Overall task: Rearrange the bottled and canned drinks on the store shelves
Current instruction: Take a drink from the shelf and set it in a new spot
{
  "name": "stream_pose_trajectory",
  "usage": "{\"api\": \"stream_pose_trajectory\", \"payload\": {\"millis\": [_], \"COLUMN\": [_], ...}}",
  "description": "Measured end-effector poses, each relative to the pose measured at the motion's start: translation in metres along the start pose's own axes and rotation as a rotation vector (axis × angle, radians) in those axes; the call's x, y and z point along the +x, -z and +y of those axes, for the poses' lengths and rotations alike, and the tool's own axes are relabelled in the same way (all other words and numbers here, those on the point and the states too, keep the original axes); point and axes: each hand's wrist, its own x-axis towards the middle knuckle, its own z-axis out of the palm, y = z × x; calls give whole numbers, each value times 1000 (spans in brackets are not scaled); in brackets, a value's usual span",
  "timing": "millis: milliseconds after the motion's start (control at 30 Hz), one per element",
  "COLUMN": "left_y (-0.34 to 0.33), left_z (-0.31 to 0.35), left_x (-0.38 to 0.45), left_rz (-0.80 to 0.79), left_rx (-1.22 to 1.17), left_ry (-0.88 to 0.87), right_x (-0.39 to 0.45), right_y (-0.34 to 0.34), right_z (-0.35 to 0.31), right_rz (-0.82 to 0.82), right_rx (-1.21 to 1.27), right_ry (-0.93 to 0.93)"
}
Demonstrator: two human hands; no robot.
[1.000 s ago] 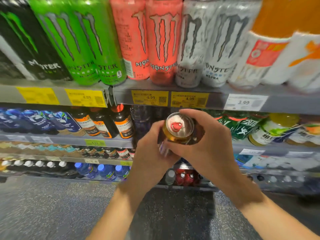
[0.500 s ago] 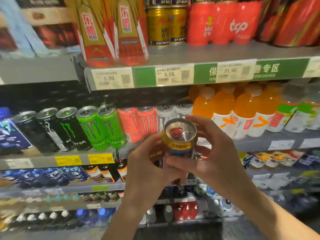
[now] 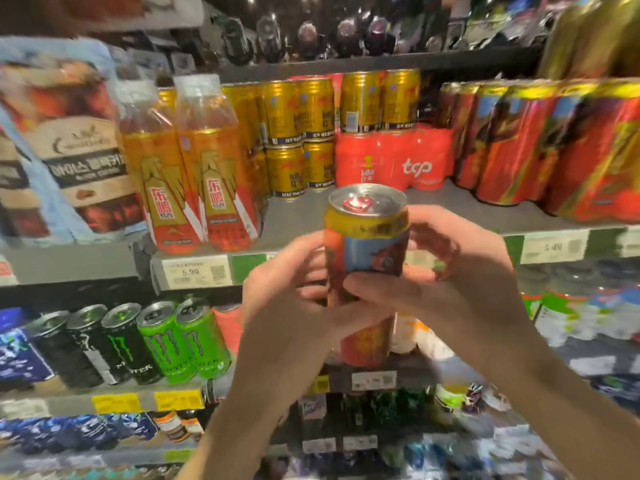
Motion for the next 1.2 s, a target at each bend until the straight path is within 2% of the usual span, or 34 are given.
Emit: {"api": "stream_pose_trajectory", "payload": {"millis": [100, 233, 467, 700, 967, 1033, 1200], "left_y": [-18, -49, -110, -160, -208, -217, -226], "left_z": [11, 33, 55, 53, 36, 30, 23], "left_x": [25, 47, 82, 120, 146, 148, 149], "left_rz": [29, 62, 123, 134, 179, 192, 246], "left_rx": [-33, 2, 31, 143, 194, 199, 254], "left_ry": [53, -22, -100, -182, -183, -168, -162], "right_x": [23, 47, 77, 96, 101, 96, 85], "right_y": [25, 59, 115, 161, 196, 201, 210], "right_z": [-7, -15, -4, 18, 45, 50, 64], "right_rz": [12, 2, 104, 183, 315, 347, 383], "right_rx": [-10, -17, 31, -37, -119, -155, -457], "right_ry": [14, 32, 36, 37, 36, 68, 284]}}
